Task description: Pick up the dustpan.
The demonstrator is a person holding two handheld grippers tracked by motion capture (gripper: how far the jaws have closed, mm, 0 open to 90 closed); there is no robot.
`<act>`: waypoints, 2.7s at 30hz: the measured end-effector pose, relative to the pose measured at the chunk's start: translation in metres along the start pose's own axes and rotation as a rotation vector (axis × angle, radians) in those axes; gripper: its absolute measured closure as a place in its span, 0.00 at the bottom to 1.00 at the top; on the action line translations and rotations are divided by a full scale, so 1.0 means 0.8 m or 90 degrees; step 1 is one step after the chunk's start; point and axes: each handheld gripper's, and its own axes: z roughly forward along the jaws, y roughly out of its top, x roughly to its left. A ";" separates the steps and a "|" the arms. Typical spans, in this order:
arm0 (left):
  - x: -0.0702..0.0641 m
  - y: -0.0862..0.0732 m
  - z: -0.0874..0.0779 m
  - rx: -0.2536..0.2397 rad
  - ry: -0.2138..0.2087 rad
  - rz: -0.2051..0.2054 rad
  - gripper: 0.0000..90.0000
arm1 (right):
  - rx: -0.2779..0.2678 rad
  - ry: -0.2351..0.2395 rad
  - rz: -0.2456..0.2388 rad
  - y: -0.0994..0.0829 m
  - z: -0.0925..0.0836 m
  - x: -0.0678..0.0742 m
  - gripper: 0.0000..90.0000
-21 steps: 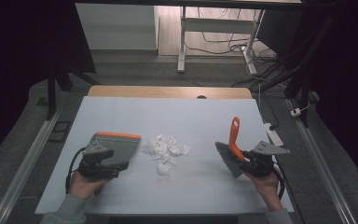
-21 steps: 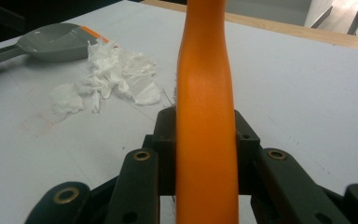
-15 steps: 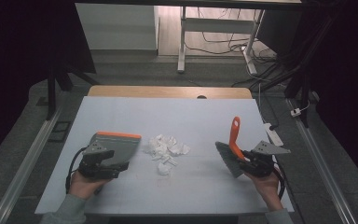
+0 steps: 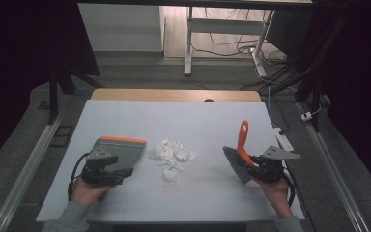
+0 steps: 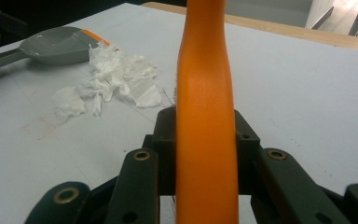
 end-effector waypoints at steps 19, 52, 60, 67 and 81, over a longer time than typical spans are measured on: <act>-0.010 0.016 -0.008 -0.001 0.003 -0.017 0.22 | -0.008 0.005 0.023 0.000 -0.001 -0.001 0.78; 0.014 0.042 -0.073 0.039 0.118 -0.081 0.15 | -0.002 0.002 0.016 0.002 0.002 0.001 0.78; 0.020 0.028 -0.071 0.059 0.117 -0.102 0.15 | 0.002 0.001 0.013 0.001 0.004 0.002 0.78; 0.025 0.011 -0.052 0.096 0.116 -0.125 0.16 | 0.004 0.000 0.012 0.001 0.005 0.003 0.78; 0.030 -0.007 -0.021 0.167 0.112 -0.149 0.14 | 0.010 -0.002 0.006 0.000 0.006 0.003 0.78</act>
